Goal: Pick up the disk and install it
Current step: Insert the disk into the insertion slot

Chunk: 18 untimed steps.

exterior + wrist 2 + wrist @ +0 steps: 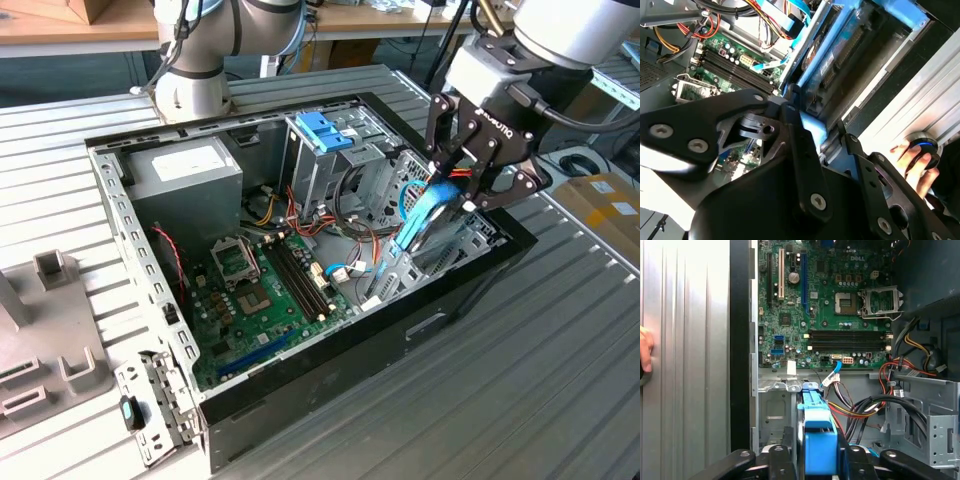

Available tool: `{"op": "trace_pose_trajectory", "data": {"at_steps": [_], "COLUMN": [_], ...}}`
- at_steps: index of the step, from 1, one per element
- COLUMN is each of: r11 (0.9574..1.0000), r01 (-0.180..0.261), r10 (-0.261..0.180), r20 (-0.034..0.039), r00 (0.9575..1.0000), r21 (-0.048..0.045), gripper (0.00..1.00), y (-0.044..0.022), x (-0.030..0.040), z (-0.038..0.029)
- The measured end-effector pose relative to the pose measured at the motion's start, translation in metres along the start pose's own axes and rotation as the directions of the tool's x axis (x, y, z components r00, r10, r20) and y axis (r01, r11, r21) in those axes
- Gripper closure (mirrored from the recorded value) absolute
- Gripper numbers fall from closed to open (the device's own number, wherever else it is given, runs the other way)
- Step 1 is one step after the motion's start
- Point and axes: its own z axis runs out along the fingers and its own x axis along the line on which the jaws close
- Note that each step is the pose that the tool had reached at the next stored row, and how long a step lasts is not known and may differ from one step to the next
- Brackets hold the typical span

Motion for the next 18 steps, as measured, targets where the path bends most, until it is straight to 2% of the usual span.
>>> {"op": "trace_pose_trajectory", "data": {"at_steps": [1, 4, 5, 9, 10, 13, 16, 18], "r11": [1.0000, 1.0000, 1.0000, 1.0000, 1.0000, 1.0000, 1.0000, 1.0000], "r01": [0.000, 0.000, 0.000, 0.000, 0.000, 0.000, 0.000, 0.000], "r10": [0.000, 0.000, 0.000, 0.000, 0.000, 0.000, 0.000, 0.000], "r20": [0.0000, 0.0000, 0.0001, -0.0001, -0.0001, -0.0001, 0.0000, 0.0003], "r00": [1.0000, 1.0000, 1.0000, 1.0000, 1.0000, 1.0000, 1.0000, 1.0000], "r21": [0.0000, 0.0000, 0.0000, 0.0000, 0.0000, 0.0000, 0.0000, 0.0000], "gripper": [0.50, 0.44, 0.38, 0.38, 0.38, 0.38, 0.38, 0.38], "y": [0.0000, 0.0000, 0.0000, 0.0000, 0.0000, 0.0001, 0.0001, 0.0001], "x": [0.0000, 0.0000, 0.0000, 0.0001, -0.0001, -0.0009, -0.0013, -0.0030], "z": [0.0002, 0.0007, 0.0009, 0.0002, -0.0012, -0.0130, -0.0173, -0.0178]}}
